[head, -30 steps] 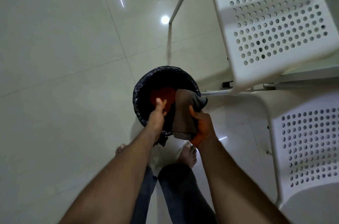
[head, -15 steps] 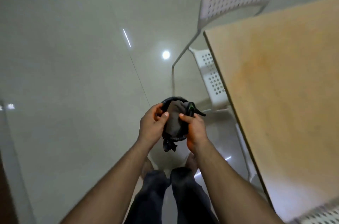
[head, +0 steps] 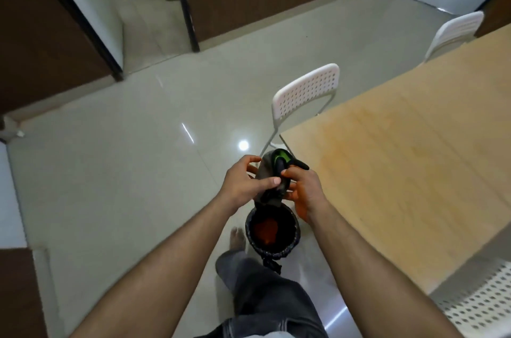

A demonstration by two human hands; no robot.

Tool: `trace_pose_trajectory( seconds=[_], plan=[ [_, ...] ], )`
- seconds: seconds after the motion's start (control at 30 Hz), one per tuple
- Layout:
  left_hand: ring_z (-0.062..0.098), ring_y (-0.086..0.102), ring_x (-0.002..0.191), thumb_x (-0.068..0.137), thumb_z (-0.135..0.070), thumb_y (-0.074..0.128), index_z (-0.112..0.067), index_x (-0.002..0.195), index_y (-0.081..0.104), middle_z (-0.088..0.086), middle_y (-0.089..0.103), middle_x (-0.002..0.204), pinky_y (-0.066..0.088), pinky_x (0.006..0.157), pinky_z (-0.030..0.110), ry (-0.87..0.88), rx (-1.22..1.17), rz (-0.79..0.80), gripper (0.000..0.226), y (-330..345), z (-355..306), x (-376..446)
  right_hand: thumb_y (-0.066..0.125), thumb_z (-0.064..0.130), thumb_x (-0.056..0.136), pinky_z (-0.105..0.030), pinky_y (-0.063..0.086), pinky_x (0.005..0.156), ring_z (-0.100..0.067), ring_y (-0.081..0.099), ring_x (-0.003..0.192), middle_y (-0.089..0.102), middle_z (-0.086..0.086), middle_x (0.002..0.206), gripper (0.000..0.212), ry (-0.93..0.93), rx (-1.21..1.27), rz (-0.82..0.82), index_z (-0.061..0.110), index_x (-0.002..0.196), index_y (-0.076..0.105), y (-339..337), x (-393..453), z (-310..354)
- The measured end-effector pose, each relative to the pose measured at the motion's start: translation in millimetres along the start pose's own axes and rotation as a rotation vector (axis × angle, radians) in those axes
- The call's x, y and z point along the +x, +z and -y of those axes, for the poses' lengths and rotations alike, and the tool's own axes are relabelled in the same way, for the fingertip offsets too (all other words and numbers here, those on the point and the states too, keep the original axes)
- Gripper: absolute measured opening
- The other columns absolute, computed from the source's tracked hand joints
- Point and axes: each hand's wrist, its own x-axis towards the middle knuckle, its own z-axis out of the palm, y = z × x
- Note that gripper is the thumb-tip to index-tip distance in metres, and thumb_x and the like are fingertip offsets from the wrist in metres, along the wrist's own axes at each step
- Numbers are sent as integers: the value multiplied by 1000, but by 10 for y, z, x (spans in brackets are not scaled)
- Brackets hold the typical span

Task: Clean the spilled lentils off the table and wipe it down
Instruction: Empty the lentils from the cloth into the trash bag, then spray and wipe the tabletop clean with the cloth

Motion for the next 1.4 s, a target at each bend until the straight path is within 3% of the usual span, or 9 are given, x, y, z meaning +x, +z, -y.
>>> trace_pose_trajectory(
  seconds=[0.2,0.43,0.7,0.87,0.97,1.07,1.17,1.27,1.4],
  plan=[
    [19,74,106,75,-59,85,-27,129,63,1,73,118,63,89,39,-29,-27,161,66,-297,-566,679,83,14,80,-49,63,81,-41,74,105,76,-20,115,46,-96,3,134,8,124,71,161,428,469],
    [23,74,108,97,-23,71,-38,132,63,5,73,118,60,98,52,-6,-46,256,39,-596,-1166,1677,78,14,81,-59,61,85,-39,71,115,71,-16,129,56,-130,78,205,21,136,64,324,1121,1240],
    [26,67,123,101,4,52,-29,132,63,5,72,126,55,107,49,55,-42,411,46,-807,-1588,2785,75,48,90,-53,62,78,-33,75,106,74,-15,121,56,-64,215,-33,22,138,59,404,1798,1884],
    [31,66,114,92,15,50,-11,128,63,18,69,123,47,110,54,6,-117,569,46,-1007,-1793,3737,77,24,92,-58,59,97,-41,71,116,73,-20,124,38,-17,225,-111,14,128,68,483,2452,2274],
    [33,63,104,74,10,57,-11,107,69,17,67,107,52,97,47,-86,-191,648,41,-1161,-2094,4385,74,0,86,-64,55,100,-46,67,119,74,-21,122,40,-62,223,-198,16,122,73,542,2908,2553],
    [30,55,86,59,-4,53,-12,83,63,13,57,91,49,71,33,-137,-190,756,27,-1348,-2481,4874,69,-9,86,-54,61,93,-42,71,111,76,-19,116,43,-100,228,-341,15,122,72,605,3187,2889],
    [33,54,91,70,-24,59,-3,69,63,21,56,97,55,73,39,-65,-37,887,21,-1409,-2994,5400,66,-7,88,-45,63,81,-39,75,100,78,-16,106,37,-174,238,-477,16,116,74,650,3459,3279],
    [29,58,81,91,-42,75,-4,59,58,18,55,77,59,72,40,33,269,857,52,-1208,-3351,5778,61,-6,90,-44,63,81,-33,76,89,80,-13,99,33,-227,245,-544,15,111,76,657,3646,3606],
    [26,40,66,62,-22,96,-15,57,46,11,41,66,35,59,34,156,343,883,50,-689,-3697,6301,60,-3,92,-38,62,74,-25,76,82,80,-11,94,30,-264,313,-624,15,109,76,457,3912,4026]
  ],
)
